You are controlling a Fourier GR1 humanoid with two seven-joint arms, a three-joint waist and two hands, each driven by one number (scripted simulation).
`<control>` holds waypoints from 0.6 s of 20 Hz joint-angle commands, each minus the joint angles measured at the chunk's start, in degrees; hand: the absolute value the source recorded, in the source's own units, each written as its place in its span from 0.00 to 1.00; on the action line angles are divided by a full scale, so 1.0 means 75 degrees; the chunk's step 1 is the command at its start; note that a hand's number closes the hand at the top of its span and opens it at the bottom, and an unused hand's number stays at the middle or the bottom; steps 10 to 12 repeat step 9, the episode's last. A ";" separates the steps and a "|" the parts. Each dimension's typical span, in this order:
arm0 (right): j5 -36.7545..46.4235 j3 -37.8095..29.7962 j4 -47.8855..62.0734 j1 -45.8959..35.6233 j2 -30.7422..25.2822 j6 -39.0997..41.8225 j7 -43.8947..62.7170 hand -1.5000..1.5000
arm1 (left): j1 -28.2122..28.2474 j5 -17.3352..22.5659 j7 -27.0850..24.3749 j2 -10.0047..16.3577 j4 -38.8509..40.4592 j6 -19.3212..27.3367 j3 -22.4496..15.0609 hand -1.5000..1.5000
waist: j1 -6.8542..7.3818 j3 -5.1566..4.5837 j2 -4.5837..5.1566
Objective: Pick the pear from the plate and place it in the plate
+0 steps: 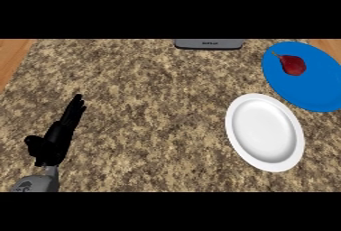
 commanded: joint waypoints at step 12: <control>-0.0040 -0.0051 0.0216 0.1057 -0.0189 0.0466 -0.1278 0.00 | -0.0195 0.0045 0.0406 -0.0040 -0.0255 -0.0037 0.0063 0.50 | 0.0039 0.0021 -0.0009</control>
